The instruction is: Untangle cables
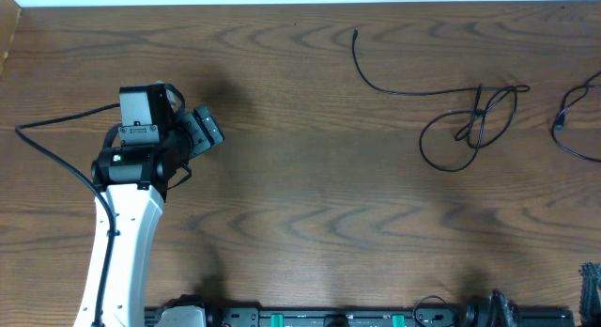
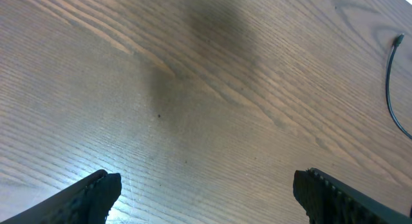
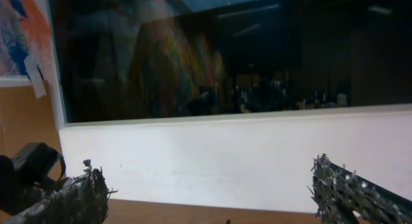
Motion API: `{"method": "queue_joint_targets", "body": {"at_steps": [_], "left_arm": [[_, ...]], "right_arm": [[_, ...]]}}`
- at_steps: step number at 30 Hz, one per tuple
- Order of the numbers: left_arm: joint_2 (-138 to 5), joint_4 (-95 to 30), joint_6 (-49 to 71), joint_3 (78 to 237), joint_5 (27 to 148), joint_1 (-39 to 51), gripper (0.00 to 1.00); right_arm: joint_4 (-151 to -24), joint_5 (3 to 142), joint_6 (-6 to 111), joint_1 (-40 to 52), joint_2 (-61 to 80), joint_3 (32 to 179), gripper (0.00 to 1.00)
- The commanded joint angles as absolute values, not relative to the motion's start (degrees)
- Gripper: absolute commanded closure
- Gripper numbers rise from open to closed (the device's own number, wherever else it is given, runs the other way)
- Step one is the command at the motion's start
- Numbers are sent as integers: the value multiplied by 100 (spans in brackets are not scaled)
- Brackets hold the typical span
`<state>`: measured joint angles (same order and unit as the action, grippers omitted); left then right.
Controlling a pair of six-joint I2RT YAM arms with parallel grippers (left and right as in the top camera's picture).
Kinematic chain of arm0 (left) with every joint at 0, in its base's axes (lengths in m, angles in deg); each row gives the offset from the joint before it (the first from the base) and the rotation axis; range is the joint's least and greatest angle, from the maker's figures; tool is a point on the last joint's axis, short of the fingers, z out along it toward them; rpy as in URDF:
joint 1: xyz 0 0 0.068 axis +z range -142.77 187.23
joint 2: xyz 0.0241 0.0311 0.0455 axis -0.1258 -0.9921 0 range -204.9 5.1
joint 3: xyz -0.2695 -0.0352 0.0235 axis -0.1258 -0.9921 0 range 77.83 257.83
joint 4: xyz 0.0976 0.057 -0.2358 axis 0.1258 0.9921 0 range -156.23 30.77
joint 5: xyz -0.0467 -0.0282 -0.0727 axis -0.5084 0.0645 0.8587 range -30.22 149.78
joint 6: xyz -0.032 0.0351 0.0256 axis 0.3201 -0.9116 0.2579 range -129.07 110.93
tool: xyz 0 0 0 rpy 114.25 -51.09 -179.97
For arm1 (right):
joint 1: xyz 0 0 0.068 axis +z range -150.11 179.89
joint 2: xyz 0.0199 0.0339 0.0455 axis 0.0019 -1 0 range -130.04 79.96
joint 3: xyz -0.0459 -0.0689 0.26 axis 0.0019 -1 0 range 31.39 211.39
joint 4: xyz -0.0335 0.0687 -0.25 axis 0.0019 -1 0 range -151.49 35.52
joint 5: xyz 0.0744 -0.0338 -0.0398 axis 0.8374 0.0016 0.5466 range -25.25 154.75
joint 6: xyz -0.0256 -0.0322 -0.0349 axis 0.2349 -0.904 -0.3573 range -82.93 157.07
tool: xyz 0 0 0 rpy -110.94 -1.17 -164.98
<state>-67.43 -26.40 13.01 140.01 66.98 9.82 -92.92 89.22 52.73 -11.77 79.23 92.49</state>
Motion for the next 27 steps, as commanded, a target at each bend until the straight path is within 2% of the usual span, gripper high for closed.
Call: {"method": "queue_joint_targets", "body": {"at_steps": [1, 27], "left_arm": [[-6723, -2638, 1262, 14060, 6685, 1006, 7], [-6723, -2638, 1262, 14060, 6685, 1006, 7]], "right_arm": [[-9406, 8740, 5052, -1201, 7958, 9289, 1], [-9506, 8565, 4958, -1201, 7958, 9219, 1]]}}
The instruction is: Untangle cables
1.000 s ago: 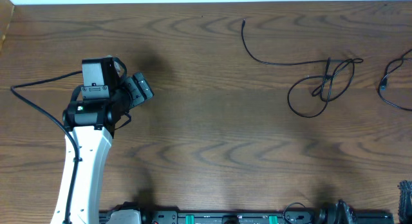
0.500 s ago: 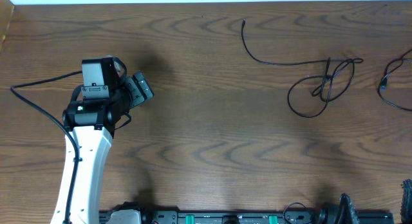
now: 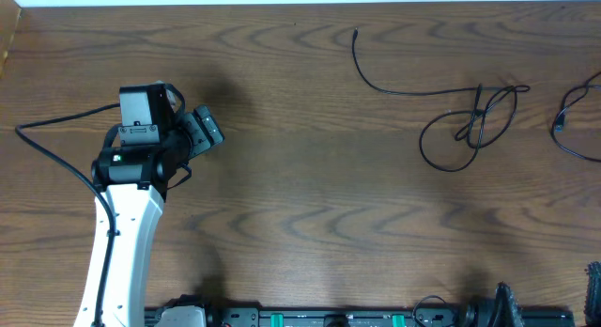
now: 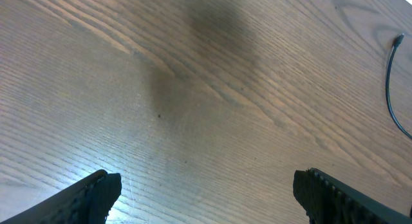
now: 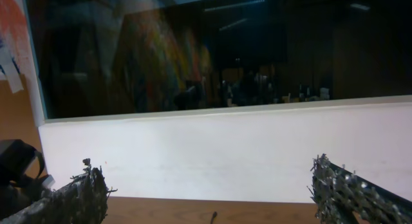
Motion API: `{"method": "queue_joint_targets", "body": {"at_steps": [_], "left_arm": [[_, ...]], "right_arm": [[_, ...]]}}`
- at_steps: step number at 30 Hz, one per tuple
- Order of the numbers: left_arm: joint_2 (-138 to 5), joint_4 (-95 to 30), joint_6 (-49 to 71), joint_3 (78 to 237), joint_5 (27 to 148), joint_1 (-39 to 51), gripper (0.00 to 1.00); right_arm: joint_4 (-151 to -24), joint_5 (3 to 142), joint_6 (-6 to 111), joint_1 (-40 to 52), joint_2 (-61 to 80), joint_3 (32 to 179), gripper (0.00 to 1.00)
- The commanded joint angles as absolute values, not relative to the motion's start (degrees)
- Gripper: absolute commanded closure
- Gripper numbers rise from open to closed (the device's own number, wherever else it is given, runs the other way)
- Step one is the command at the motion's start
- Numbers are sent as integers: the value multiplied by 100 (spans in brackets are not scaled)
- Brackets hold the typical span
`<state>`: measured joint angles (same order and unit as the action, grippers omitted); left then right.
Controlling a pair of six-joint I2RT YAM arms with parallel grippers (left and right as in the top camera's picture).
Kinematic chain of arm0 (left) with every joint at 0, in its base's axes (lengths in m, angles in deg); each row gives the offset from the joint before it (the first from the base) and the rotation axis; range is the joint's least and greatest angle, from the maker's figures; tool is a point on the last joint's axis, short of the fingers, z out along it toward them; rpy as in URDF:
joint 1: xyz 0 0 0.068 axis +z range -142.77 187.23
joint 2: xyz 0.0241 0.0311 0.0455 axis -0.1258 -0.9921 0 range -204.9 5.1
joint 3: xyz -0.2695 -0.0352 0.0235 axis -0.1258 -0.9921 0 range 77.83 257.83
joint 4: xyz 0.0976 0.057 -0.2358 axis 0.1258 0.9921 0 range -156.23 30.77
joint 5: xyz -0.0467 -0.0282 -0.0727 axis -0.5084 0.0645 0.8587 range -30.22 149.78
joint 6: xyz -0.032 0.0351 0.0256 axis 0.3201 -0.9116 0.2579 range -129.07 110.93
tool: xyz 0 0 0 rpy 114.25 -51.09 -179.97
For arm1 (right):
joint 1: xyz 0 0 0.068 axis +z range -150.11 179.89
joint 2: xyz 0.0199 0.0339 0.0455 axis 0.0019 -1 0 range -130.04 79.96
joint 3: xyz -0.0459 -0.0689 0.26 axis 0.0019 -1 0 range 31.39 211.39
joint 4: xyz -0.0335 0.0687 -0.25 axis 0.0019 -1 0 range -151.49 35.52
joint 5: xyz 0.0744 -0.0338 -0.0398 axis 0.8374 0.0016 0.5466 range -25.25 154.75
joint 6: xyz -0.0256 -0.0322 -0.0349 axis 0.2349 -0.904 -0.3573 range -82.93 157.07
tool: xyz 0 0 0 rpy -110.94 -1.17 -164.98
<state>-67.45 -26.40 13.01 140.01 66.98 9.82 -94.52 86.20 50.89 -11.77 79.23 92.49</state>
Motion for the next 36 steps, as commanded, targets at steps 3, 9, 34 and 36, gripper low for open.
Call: {"method": "queue_joint_targets", "body": {"at_steps": [3, 9, 34, 36], "left_arm": [[-6723, -2638, 1262, 14060, 6685, 1006, 7], [-6723, -2638, 1262, 14060, 6685, 1006, 7], [-6723, -2638, 1262, 14060, 6685, 1006, 7], [-6723, -2638, 1262, 14060, 6685, 1006, 7]], "right_arm": [[-9541, 8493, 4899, -1203, 7958, 9059, 1], [-9342, 8281, 4899, -1199, 7958, 8390, 1], [-5655, 8264, 4901, -1201, 7969, 4696, 1], [-5506, 8264, 4901, -1184, 7969, 4463, 1]]}}
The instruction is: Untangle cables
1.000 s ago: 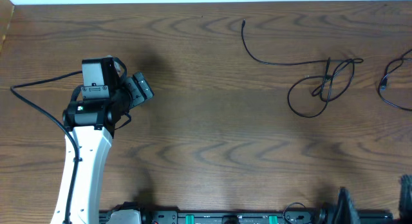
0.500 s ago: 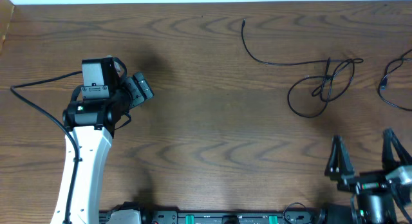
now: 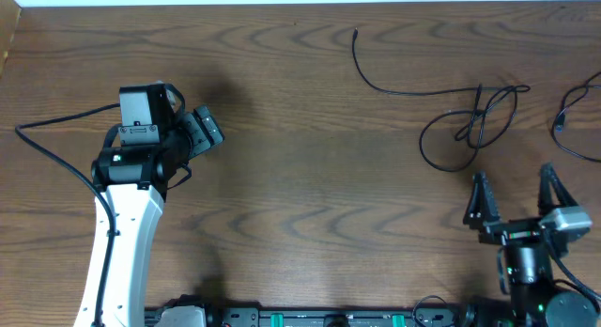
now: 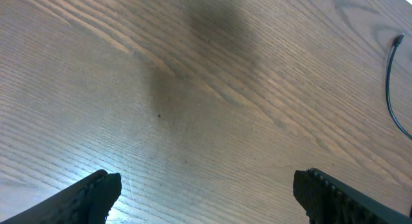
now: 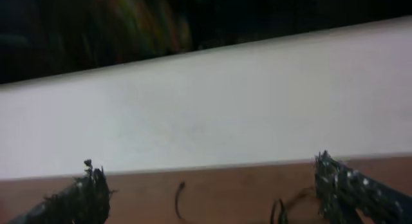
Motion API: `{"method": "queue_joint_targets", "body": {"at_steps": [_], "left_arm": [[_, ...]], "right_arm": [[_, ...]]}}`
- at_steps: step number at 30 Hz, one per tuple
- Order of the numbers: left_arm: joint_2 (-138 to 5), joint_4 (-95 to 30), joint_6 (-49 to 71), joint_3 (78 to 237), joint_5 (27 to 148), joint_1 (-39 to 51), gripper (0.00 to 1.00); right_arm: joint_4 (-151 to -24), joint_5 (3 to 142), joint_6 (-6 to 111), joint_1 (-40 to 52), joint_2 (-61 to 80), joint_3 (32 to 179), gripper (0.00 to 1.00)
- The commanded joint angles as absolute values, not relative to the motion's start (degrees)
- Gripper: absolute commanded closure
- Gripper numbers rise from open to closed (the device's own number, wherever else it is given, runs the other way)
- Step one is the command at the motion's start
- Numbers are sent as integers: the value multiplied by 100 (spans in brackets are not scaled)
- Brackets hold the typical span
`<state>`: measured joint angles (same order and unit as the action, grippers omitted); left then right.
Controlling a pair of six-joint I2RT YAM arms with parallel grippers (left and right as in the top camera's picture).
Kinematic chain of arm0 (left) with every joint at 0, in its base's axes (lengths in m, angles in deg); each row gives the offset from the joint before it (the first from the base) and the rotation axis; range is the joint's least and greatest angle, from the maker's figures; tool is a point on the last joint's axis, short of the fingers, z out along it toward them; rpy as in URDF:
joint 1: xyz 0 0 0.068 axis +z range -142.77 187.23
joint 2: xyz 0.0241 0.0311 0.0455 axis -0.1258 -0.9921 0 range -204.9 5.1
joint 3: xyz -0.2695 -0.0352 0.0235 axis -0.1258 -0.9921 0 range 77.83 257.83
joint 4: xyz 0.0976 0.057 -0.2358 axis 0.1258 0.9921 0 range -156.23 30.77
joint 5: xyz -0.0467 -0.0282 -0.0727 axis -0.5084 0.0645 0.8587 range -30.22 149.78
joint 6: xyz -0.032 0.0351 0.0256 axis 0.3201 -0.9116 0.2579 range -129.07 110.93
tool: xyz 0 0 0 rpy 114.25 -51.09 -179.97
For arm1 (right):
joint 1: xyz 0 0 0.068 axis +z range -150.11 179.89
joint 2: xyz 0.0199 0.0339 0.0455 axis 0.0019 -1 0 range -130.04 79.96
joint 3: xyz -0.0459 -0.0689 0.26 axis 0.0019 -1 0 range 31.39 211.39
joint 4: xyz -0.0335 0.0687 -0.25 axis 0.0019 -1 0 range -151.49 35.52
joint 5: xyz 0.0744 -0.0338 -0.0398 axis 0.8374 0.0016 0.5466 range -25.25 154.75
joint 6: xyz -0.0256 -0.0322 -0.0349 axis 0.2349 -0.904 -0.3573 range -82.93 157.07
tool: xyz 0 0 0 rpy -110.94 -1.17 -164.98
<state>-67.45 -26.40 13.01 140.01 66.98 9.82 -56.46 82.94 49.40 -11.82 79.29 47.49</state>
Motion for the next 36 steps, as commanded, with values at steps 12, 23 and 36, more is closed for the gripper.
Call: {"method": "queue_joint_targets", "body": {"at_steps": [12, 23, 36], "left_arm": [[-6723, -2638, 1262, 14060, 6685, 1006, 7], [-6723, -2638, 1262, 14060, 6685, 1006, 7], [-6723, -2638, 1262, 14060, 6685, 1006, 7]], "right_arm": [[-5196, 7665, 4927, -793, 7971, 3551, 1], [-5395, 6871, 5419, -788, 7973, 3169, 1], [-5871, 6659, 5093, -788, 7971, 3171, 1]]}}
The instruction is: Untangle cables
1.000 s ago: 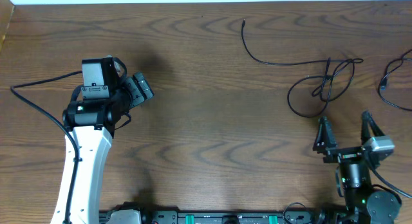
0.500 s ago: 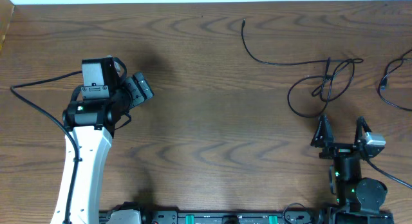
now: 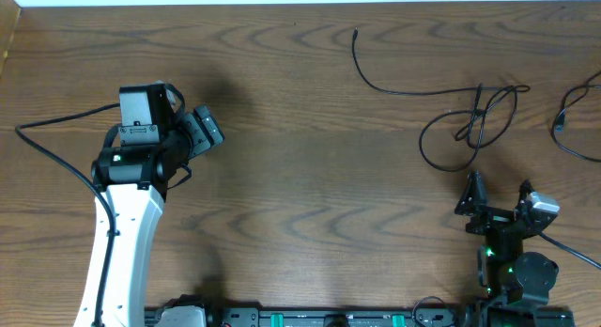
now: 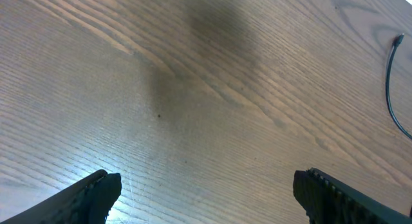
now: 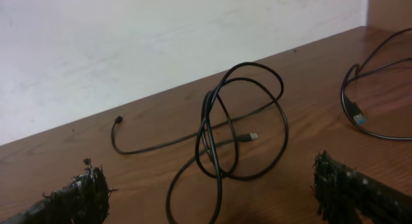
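A thin black cable (image 3: 479, 113) lies knotted into loops at the table's far right, its free tail running left to a small plug (image 3: 355, 31). The right wrist view shows the same knot (image 5: 212, 98) straight ahead. My right gripper (image 3: 496, 197) stands open just in front of the tangle, its jaws (image 5: 209, 201) wide apart and empty. A second black cable (image 3: 561, 116) curls at the right edge; its plug (image 5: 357, 118) shows too. My left gripper (image 3: 205, 128) is open over bare wood at the left, jaws (image 4: 206, 198) empty.
The wooden table (image 3: 310, 177) ends at a white wall along its far edge (image 5: 161, 31). The tail of the tangled cable (image 4: 388, 76) shows at the right border of the left wrist view. The left arm's own black lead (image 3: 47, 148) trails at the left.
My right gripper has shifted slightly left and tipped downward; its camera now looks at the knotted cable instead of the white wall. The left arm and both cables have not moved.
At first my right arm was barely in the overhead view, at the bottom right corner, its camera facing a dark window. Then it stood open in front of the tangle. Now it points down at the knot. The left gripper stayed open and still throughout.
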Motion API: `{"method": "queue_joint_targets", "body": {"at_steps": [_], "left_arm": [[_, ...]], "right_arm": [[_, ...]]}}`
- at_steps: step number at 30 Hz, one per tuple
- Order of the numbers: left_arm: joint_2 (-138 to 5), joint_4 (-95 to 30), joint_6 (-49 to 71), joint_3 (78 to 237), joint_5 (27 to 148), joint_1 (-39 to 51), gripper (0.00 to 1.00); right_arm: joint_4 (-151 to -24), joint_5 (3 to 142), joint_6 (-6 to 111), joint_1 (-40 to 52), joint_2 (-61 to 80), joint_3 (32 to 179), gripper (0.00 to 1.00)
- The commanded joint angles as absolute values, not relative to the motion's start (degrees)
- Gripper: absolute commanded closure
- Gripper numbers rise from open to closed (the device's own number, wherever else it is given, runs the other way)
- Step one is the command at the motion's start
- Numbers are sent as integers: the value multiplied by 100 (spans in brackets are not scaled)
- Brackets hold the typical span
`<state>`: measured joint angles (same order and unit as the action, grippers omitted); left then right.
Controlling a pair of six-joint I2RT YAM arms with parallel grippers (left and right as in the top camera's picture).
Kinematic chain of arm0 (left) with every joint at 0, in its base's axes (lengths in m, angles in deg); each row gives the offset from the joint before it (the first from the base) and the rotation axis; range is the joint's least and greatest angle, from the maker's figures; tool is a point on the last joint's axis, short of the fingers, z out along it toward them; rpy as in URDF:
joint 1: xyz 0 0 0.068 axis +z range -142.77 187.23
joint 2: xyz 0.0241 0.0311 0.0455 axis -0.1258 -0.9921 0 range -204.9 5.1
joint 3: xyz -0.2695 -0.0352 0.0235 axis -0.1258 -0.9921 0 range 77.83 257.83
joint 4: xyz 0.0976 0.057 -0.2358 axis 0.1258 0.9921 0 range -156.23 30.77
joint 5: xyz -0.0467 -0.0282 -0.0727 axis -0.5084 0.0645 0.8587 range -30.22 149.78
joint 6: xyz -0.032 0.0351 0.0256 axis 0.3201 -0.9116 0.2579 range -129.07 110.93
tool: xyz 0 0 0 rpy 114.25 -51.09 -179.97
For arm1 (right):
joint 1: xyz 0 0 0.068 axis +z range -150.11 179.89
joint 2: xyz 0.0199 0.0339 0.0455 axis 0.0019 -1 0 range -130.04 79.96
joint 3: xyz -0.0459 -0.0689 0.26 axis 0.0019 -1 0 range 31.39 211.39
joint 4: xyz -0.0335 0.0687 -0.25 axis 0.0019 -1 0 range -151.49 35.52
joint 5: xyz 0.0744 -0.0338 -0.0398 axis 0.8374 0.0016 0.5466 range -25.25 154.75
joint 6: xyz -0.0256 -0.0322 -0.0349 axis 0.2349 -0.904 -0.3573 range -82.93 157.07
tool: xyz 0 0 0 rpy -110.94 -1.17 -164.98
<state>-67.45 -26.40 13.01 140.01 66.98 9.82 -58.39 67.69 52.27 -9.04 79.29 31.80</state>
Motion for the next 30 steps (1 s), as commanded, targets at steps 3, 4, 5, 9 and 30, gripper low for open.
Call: {"method": "queue_joint_targets", "body": {"at_steps": [3, 4, 5, 9, 30], "left_arm": [[-6723, -2638, 1262, 14060, 6685, 1006, 7], [-6723, -2638, 1262, 14060, 6685, 1006, 7], [-6723, -2638, 1262, 14060, 6685, 1006, 7], [-6723, -2638, 1262, 14060, 6685, 1006, 7], [-6579, -2616, 1262, 14057, 6683, 1006, 7]], "right_arm": [[-5871, 6659, 5093, -788, 7969, 3171, 1], [-5871, 6659, 5093, -788, 7969, 3171, 1], [-5871, 6659, 5093, -788, 7969, 3171, 1], [-5871, 6659, 5093, -788, 7969, 3171, 1], [-5871, 6659, 5093, -788, 7969, 3171, 1]]}}
